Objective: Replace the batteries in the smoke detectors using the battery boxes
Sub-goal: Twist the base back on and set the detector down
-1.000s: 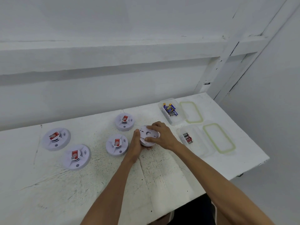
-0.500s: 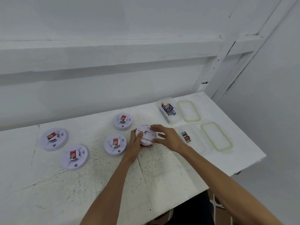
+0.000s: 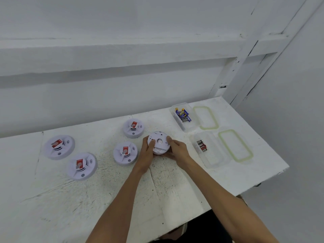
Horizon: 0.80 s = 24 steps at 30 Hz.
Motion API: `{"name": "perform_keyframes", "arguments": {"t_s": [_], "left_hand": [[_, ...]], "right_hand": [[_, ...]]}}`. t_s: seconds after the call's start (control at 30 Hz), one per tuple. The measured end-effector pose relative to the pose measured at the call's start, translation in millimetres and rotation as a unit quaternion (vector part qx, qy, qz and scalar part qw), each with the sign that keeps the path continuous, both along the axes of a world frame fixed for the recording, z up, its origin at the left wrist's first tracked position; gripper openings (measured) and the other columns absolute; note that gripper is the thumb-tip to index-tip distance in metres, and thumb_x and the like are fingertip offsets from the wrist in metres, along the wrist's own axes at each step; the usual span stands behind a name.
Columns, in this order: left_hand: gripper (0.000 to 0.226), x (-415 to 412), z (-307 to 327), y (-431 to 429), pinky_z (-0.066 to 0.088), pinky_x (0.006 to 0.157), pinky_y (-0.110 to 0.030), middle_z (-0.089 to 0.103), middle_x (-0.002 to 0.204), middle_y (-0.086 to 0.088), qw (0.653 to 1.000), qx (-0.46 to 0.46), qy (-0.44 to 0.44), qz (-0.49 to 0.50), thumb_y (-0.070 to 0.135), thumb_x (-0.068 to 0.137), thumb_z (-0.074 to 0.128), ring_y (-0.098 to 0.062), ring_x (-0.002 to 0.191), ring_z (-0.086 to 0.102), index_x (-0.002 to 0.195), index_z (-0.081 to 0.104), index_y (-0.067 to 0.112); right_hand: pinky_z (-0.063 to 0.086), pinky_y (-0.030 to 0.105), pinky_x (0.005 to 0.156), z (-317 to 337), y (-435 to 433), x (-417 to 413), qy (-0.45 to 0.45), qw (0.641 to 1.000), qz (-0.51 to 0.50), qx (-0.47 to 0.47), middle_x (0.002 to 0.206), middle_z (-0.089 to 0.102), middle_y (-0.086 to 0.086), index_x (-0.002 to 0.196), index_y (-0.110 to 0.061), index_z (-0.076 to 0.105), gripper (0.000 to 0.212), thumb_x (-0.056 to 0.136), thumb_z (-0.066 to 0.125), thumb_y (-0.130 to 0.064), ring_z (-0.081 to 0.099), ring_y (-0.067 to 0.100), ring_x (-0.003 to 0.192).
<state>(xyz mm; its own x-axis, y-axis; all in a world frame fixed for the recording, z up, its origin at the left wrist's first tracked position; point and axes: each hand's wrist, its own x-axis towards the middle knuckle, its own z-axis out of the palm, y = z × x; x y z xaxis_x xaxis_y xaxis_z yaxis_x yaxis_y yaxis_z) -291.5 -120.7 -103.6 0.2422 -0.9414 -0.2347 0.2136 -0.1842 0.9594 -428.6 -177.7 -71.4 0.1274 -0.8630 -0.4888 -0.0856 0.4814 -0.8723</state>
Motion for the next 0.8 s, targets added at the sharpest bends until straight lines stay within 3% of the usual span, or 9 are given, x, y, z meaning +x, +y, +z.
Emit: {"name": "perform_keyframes", "arguments": {"t_s": [0.07,0.17,0.23,0.3,0.4,0.63,0.8], "left_hand": [[0.030,1,0,-1,0.055,0.106,-0.051,0.062,0.140,-0.004,1.000,-0.002,0.012,-0.005,0.035,0.112,0.044,-0.024,0.130,0.061,0.140,0.048,0.028],[0.036,3,2,-2,0.059,0.099,-0.055,0.062,0.142,-0.006,0.999,-0.011,0.041,-0.004,0.031,0.111,0.048,-0.026,0.129,0.063,0.146,0.047,0.021],[0.036,1,3,-4,0.059,0.097,-0.056,0.062,0.142,-0.007,0.999,-0.013,0.046,-0.004,0.029,0.111,0.048,-0.026,0.129,0.063,0.146,0.048,0.019],[0.037,0,2,-4,0.060,0.095,-0.056,0.062,0.141,-0.008,0.999,-0.016,0.049,-0.001,0.030,0.111,0.049,-0.026,0.128,0.064,0.145,0.048,0.017],[0.036,0,4,-3,0.062,0.093,-0.055,0.063,0.138,-0.011,0.999,-0.009,0.046,0.011,0.032,0.111,0.049,-0.028,0.125,0.066,0.142,0.049,0.015],[0.033,2,4,-4,0.062,0.091,-0.056,0.065,0.135,-0.011,0.999,-0.009,0.035,0.009,0.034,0.111,0.048,-0.029,0.123,0.067,0.139,0.052,0.016],[0.035,-2,7,1,0.063,0.091,-0.052,0.067,0.134,-0.009,0.999,-0.015,0.038,0.023,0.036,0.110,0.049,-0.026,0.121,0.069,0.140,0.052,0.017]], "right_hand": [[0.062,0.037,0.074,9,0,-2,-0.043,0.998,0.006,0.037,0.102,0.075,0.018,0.106,-0.001,0.072,0.039,0.093,0.068,-0.038,0.073,0.030,0.092],[0.059,0.046,0.090,22,-7,-6,-0.096,0.989,0.005,0.109,0.098,0.074,0.015,0.103,-0.006,0.069,0.029,0.094,0.068,-0.033,0.068,0.032,0.097],[0.061,0.042,0.082,23,-10,-3,-0.148,0.980,-0.010,0.136,0.085,0.075,0.013,0.102,-0.004,0.068,0.023,0.099,0.061,-0.026,0.066,0.032,0.089],[0.061,0.040,0.076,21,-10,5,-0.175,0.975,-0.041,0.132,0.098,0.074,0.019,0.119,0.003,0.065,0.031,0.100,0.057,-0.020,0.067,0.032,0.089],[0.055,0.048,0.092,10,-8,16,-0.150,0.980,-0.074,0.108,0.121,0.066,0.026,0.127,0.007,0.060,0.039,0.097,0.059,-0.017,0.066,0.038,0.104],[0.061,0.036,0.069,10,-7,16,-0.139,0.978,-0.102,0.113,0.122,0.067,0.026,0.121,0.004,0.063,0.035,0.092,0.059,-0.014,0.067,0.032,0.091],[0.058,0.044,0.080,17,-7,21,-0.133,0.980,-0.100,0.107,0.115,0.068,0.026,0.115,0.005,0.064,0.033,0.089,0.054,-0.013,0.064,0.035,0.093]]}}
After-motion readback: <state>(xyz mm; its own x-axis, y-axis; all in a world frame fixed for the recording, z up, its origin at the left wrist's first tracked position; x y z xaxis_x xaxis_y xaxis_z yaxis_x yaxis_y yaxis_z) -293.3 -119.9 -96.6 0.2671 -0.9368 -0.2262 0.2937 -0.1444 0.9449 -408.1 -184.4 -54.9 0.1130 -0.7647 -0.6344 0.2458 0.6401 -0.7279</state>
